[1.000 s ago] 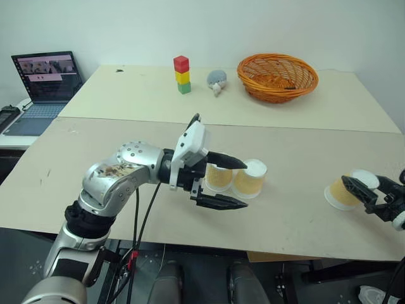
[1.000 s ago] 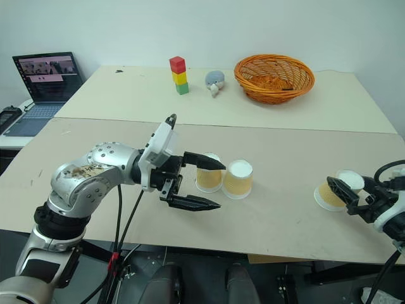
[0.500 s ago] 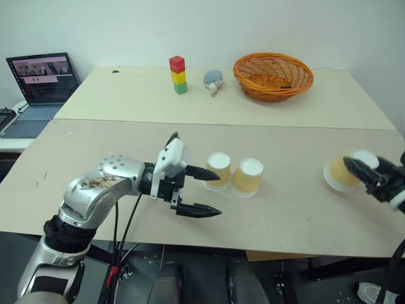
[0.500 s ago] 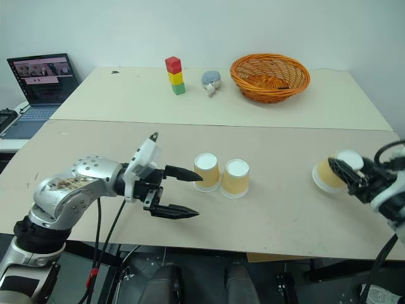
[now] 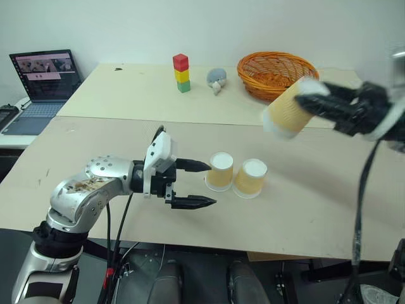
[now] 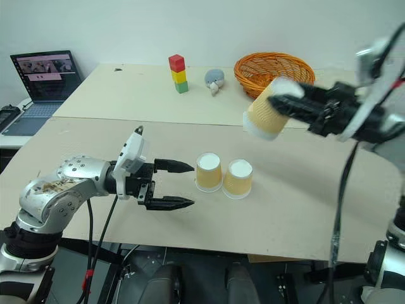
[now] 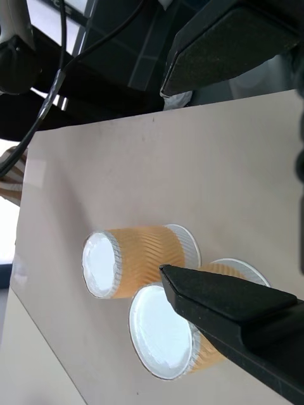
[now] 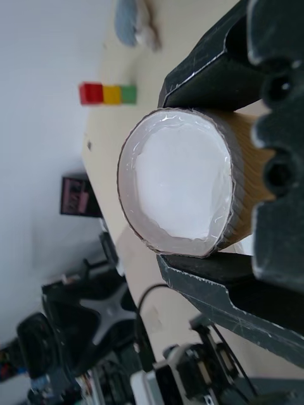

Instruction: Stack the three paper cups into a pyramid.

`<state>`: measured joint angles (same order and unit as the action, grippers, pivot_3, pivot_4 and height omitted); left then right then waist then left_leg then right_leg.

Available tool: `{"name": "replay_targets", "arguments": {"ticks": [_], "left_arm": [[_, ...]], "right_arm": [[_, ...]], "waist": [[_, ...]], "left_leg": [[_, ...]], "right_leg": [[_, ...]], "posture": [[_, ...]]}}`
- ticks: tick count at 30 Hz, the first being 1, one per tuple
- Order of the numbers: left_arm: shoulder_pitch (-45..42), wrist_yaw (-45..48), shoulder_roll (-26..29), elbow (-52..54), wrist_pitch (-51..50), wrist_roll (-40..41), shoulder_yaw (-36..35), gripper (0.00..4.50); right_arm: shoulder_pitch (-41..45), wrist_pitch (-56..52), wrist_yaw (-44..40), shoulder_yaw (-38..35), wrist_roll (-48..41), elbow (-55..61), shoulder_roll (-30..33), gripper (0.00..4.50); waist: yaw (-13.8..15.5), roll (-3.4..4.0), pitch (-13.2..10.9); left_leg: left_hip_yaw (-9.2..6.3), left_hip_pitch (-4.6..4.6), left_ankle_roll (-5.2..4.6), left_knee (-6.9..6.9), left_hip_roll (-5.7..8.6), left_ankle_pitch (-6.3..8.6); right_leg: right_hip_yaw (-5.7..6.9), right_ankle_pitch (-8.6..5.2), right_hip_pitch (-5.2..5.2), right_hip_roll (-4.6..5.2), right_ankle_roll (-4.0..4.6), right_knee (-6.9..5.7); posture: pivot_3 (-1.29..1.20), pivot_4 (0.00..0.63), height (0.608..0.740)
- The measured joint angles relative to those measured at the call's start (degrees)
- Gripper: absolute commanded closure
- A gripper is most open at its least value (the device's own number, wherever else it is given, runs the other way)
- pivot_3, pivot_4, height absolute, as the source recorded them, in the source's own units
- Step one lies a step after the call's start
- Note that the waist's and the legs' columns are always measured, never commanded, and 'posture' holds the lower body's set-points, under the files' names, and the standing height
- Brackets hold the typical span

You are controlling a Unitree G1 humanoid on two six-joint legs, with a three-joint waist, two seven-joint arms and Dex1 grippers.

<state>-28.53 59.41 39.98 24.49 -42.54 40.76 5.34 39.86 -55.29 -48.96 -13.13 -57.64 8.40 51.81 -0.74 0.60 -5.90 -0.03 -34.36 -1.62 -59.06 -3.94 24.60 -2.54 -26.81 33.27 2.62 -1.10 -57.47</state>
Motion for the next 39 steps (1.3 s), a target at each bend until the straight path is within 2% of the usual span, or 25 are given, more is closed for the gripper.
{"name": "replay_targets", "arguments": {"ticks": [4,7,12,35,37,38,39], "left_arm": [[0.0,-1.0,0.0,0.7,0.1,0.0,0.0,0.00],[0.0,-1.5,-0.1,0.9,0.2,-0.1,0.0,0.00],[0.0,-2.1,-0.2,1.1,0.2,-0.2,0.0,0.00],[-0.1,-2.5,-1.3,1.1,0.4,-0.5,0.1,0.00],[-0.1,-2.5,-1.3,1.1,0.4,-0.5,0.1,0.00],[-0.1,-2.5,-1.3,1.1,0.4,-0.5,0.1,0.00],[-0.1,-2.5,-1.3,1.1,0.5,-0.5,0.1,0.00]], "right_arm": [[0.4,1.5,-6.3,8.4,4.3,0.9,-0.6,1.68],[3.4,2.9,-9.3,11.6,7.2,0.8,-1.2,1.68],[9.0,5.4,-13.6,12.6,10.3,-1.8,-2.2,1.68],[10.9,9.4,-19.7,17.1,20.7,-8.9,-7.8,1.68],[10.9,9.8,-19.8,17.1,21.4,-9.6,-8.1,0.72],[11.0,10.0,-19.7,17.1,21.7,-10.1,-8.4,0.53],[11.0,10.1,-19.7,17.1,22.2,-10.6,-8.7,0.14]], "waist": [[0.0,0.02,0.0],[-0.1,0.03,-0.1],[-0.1,0.01,-0.1],[-0.1,0.02,-0.1],[-0.1,0.02,-0.1],[-0.2,0.02,-0.1],[-0.2,0.02,-0.1]], "left_leg": [[-0.08,0.00,0.00,0.02,0.01,0.00],[-0.15,0.01,0.00,0.02,0.02,0.00],[-0.19,0.05,0.00,0.03,0.01,0.00],[-0.40,0.05,0.00,0.04,0.05,0.00],[-0.41,0.05,0.00,0.04,0.05,0.00],[-0.41,0.06,0.00,0.04,0.05,0.00],[-0.41,0.05,0.00,0.04,0.05,0.00]], "right_leg": [[0.01,0.00,0.01,0.01,0.00,0.01],[-0.01,0.00,0.03,0.02,-0.01,0.00],[0.04,0.00,0.01,0.01,-0.01,-0.02],[0.03,0.01,0.03,0.05,0.00,-0.07],[0.03,0.01,0.03,0.05,0.00,-0.07],[0.03,0.01,0.03,0.05,0.00,-0.07],[0.02,0.01,0.03,0.05,0.00,-0.08]], "posture": [[0.00,0.150,0.640],[0.00,0.150,0.640],[0.00,0.150,0.640],[0.00,0.150,0.640],[0.00,0.150,0.640],[0.00,0.150,0.640],[0.00,0.150,0.640]]}}
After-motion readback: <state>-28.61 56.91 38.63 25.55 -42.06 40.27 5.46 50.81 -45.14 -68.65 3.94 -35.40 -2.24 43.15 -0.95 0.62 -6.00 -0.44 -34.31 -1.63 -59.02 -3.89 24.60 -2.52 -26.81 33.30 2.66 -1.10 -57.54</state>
